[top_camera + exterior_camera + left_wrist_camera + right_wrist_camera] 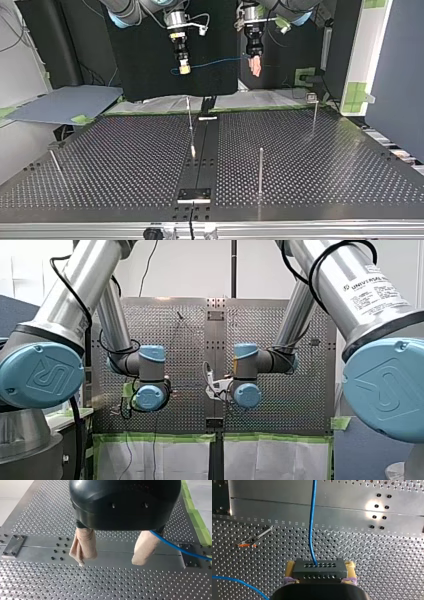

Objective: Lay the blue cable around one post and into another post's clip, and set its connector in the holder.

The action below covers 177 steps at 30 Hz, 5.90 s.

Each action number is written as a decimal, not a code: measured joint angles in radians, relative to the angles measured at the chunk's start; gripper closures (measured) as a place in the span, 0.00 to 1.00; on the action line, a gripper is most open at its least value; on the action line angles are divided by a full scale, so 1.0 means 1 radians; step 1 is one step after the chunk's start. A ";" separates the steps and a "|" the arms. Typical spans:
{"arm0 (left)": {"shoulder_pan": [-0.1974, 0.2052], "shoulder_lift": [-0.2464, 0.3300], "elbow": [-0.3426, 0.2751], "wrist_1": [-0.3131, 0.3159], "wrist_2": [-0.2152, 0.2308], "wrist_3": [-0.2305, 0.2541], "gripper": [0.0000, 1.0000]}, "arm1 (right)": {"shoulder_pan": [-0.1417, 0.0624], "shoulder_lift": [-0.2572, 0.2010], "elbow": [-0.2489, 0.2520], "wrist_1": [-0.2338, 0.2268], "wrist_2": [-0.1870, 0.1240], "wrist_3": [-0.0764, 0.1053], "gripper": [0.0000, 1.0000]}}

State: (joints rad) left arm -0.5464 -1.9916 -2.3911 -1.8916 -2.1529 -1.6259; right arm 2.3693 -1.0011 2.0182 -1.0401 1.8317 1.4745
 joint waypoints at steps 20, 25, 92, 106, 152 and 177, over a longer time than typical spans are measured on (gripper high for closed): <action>0.000 0.000 0.000 0.000 0.000 0.000 0.00 | 0.000 0.000 0.000 0.000 0.000 0.000 1.00; 0.000 0.000 0.000 0.000 0.000 0.000 0.00 | 0.000 0.000 0.000 0.000 0.000 0.000 1.00; 0.000 -0.002 0.000 -0.002 0.002 -0.002 0.00 | 0.000 -0.001 0.000 0.000 0.000 0.002 1.00; -0.062 -0.095 -0.066 -0.003 0.064 -0.049 0.00 | 0.057 0.044 -0.021 0.020 0.066 0.066 1.00; -0.006 0.198 0.105 -0.298 -0.033 -0.175 0.00 | 0.051 -0.238 -0.277 0.330 0.049 0.129 1.00; 0.130 0.454 0.336 -0.554 0.054 -0.303 0.00 | 0.023 -0.340 -0.393 0.528 0.034 0.114 1.00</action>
State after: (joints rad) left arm -0.4163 -1.5378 -2.0547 -2.4451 -2.0988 -1.9285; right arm 2.3928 -1.3414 1.6254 -0.5121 1.8657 1.5886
